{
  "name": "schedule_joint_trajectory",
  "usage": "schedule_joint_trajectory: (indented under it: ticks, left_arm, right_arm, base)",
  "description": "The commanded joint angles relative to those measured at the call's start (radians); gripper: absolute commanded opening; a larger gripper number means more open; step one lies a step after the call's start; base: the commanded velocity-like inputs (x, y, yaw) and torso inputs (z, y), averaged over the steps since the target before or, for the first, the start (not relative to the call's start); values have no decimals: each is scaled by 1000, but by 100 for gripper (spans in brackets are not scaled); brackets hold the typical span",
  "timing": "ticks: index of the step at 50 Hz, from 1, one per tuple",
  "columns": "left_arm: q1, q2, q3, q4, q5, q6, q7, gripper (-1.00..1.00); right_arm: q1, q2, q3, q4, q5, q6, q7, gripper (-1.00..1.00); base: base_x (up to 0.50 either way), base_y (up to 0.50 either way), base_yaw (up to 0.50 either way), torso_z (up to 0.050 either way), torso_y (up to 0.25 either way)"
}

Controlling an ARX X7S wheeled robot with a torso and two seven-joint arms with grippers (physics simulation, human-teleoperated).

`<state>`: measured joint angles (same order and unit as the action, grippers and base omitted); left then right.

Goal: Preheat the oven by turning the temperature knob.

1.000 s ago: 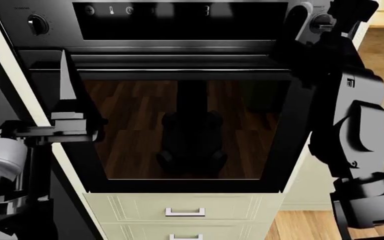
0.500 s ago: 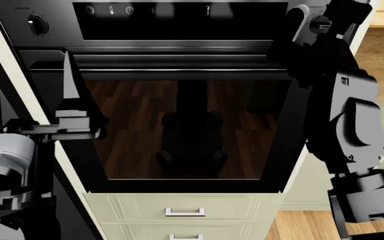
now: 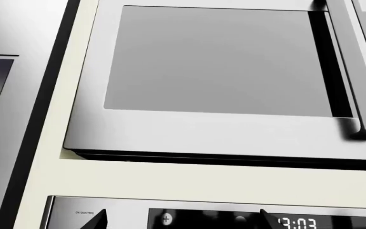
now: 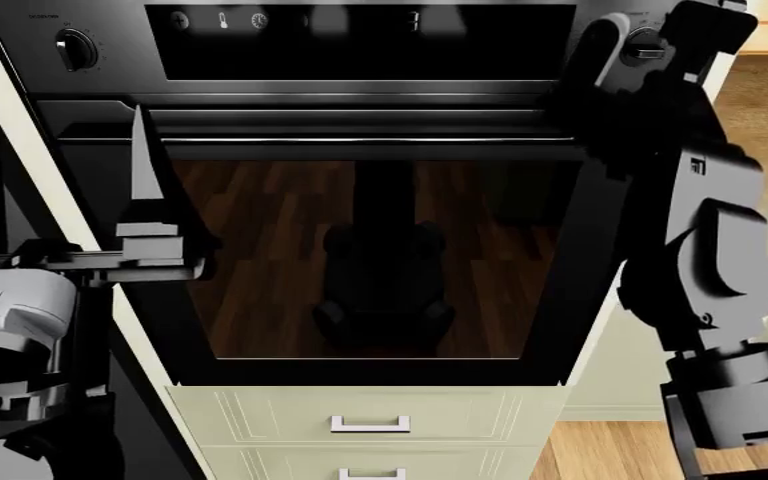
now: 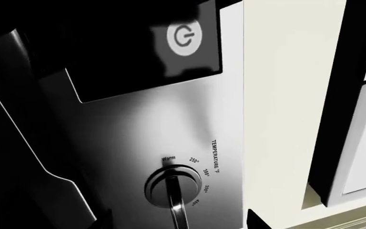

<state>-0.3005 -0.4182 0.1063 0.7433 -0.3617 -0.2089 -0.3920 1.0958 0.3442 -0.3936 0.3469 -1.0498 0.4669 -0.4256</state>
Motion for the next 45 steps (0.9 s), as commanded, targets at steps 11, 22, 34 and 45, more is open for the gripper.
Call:
schedule_joint_trajectory:
  ticks: [11,22,34,45]
  left_arm:
    - [-5,-4,1,-8,-4,5,-3,100]
    - [-9,-6,1,-11,-5,6,-7,100]
    - [-6,-7,9,-21,3,10,-8,100]
    - [1,-12,9,-15,1,11,-11,100]
  right_arm:
    - [29,-5,-10,35,2,-9,18,100]
    - [42,-12,-16,57,6,-16,27,100]
    - [34,-11,-12,80,19,-23,48,100]
    - [20,-8,-5,61,26,-12,39,-100]
  base:
    - [0,0,0,0,0]
    - [0,0,0,0,0]
    - [0,0,0,0,0]
    - [0,0,0,0,0]
